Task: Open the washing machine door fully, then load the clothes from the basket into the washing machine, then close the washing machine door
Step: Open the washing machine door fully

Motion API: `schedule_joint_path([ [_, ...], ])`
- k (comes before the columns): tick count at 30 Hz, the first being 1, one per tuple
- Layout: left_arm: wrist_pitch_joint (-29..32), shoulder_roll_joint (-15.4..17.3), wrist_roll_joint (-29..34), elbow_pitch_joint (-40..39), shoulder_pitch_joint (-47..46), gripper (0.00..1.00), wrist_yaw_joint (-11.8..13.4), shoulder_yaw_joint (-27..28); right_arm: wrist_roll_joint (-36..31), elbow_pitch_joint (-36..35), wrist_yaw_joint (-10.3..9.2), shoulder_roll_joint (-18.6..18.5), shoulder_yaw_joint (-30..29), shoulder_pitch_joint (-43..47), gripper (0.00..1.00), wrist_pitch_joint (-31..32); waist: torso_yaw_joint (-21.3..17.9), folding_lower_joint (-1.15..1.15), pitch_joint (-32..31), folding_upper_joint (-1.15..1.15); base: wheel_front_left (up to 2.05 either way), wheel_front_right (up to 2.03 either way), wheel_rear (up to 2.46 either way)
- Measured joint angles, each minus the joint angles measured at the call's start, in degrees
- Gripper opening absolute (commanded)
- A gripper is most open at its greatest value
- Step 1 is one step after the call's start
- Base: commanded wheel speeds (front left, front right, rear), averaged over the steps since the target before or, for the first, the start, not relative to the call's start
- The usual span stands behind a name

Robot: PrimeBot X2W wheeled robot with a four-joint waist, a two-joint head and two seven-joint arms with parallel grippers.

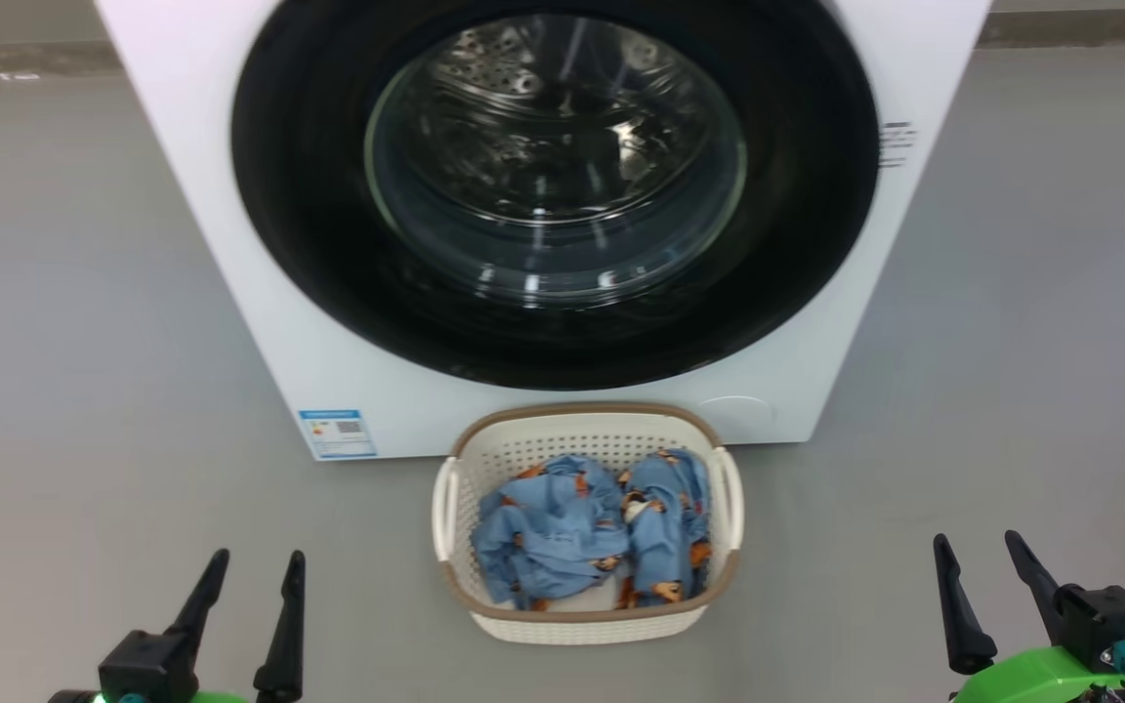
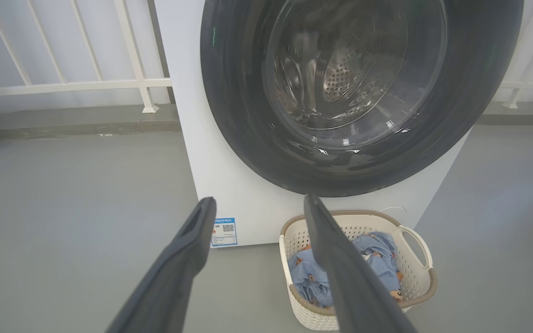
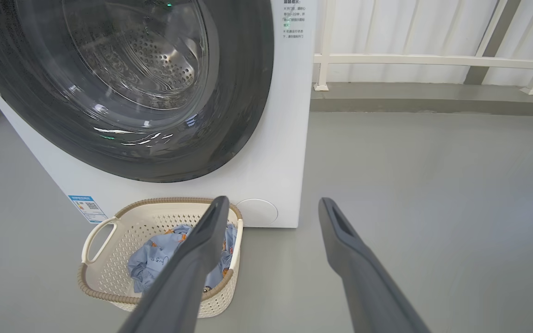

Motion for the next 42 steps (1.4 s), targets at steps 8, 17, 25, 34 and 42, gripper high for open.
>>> schedule_joint_path([
  [8, 0.0, 0.0, 0.0, 0.0, 0.0, 1.00, 0.0, 0.1, 0.0, -0.1, 0.00, 0.1, -0.7, 0.0, 1.00, 0.0, -0.1, 0.00, 0.0, 0.00, 1.23, 1.23, -2.46],
  [17, 0.0, -0.1, -0.1, -0.1, 0.0, 1.00, 0.0, 0.2, 0.0, -0.8, 0.00, 0.3, -0.8, 0.0, 1.00, 0.0, -0.1, 0.00, 0.4, 0.00, 1.23, 1.23, -2.46],
  [25, 0.0, -1.1, -3.1, 0.3, -0.2, 1.00, 0.0, 0.3, 0.0, -0.9, 0.00, 0.3, -1.0, 0.0, 1.00, 0.0, -0.1, 0.00, 0.6, 0.00, 0.93, 0.92, -1.86],
  [34, 0.0, -1.1, -3.2, 0.4, -0.2, 1.00, 0.0, 0.1, 0.1, -0.7, 0.00, 0.3, -1.0, 0.0, 1.00, 0.0, -0.2, 0.00, 0.1, 0.00, 0.27, 0.27, -0.53],
  [42, 0.0, -1.2, -3.7, 0.2, -0.2, 1.00, 0.0, -0.5, 9.2, 0.0, 0.00, 0.9, 0.7, -1.2, 0.00, 0.0, -0.2, 0.00, -0.1, 0.00, 0.00, 0.00, 0.00],
])
